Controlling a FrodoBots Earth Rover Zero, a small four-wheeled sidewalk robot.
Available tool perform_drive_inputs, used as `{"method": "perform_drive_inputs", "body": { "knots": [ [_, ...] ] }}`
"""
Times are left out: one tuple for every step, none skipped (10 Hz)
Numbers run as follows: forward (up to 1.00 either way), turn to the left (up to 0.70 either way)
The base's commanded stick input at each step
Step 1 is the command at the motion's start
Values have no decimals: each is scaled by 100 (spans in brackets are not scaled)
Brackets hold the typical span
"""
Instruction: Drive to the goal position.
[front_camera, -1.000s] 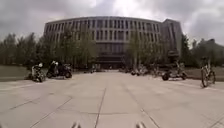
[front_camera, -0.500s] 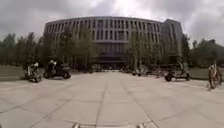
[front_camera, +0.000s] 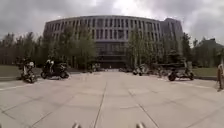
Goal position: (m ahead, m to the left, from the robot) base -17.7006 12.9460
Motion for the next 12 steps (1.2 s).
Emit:
{"method": "perform_drive_inputs", "body": {
  "knots": [
    [0, 60],
    [0, 60],
    [0, 60],
    [0, 60],
    [0, 60],
    [0, 60],
    [0, 60],
    [0, 60],
    [0, 60],
    [0, 60],
    [0, 60],
    [0, 60]
  ]
}}
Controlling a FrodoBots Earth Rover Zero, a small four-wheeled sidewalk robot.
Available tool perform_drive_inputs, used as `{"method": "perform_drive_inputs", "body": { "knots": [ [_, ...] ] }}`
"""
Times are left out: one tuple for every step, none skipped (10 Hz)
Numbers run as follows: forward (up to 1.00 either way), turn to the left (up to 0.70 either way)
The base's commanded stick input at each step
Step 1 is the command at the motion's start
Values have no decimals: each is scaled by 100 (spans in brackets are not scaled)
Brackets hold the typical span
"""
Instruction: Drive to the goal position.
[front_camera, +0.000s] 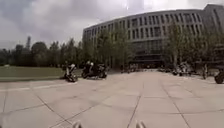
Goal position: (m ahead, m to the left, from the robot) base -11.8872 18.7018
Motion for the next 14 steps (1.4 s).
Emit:
{"method": "perform_drive_inputs", "body": {
  "knots": [
    [0, 60],
    [0, 60],
    [0, 60],
    [0, 60],
    [0, 60],
    [0, 60],
    [0, 60],
    [0, 60],
    [0, 60],
    [0, 60],
    [0, 60],
    [0, 60],
    [0, 60],
    [0, 60]
  ]
}}
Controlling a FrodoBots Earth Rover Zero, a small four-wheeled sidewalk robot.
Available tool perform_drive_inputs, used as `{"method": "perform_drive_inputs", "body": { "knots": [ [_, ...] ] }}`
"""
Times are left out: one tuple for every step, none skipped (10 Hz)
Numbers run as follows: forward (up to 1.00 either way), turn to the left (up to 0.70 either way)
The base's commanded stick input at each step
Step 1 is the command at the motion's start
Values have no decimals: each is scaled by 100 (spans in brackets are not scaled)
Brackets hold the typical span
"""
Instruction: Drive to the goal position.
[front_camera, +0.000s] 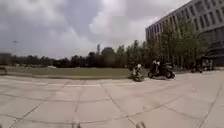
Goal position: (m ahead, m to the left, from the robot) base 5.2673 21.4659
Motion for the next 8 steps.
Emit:
{"method": "perform_drive_inputs", "body": {
  "knots": [
    [0, 60],
    [0, 60],
    [0, 60],
    [0, 60],
    [0, 60],
    [0, 60],
    [0, 60],
    [0, 60]
  ]
}}
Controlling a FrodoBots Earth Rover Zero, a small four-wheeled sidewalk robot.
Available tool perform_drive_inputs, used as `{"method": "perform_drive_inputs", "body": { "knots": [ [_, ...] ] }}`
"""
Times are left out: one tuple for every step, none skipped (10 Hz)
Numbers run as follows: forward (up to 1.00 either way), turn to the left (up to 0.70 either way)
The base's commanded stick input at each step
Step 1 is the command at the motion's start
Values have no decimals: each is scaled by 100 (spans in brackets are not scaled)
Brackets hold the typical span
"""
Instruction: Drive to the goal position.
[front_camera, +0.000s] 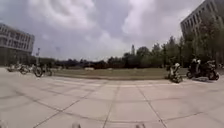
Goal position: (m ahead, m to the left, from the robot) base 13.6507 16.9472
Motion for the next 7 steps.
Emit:
{"method": "perform_drive_inputs", "body": {
  "knots": [
    [0, 60],
    [0, 60],
    [0, 60],
    [0, 60],
    [0, 60],
    [0, 60],
    [0, 60]
  ]
}}
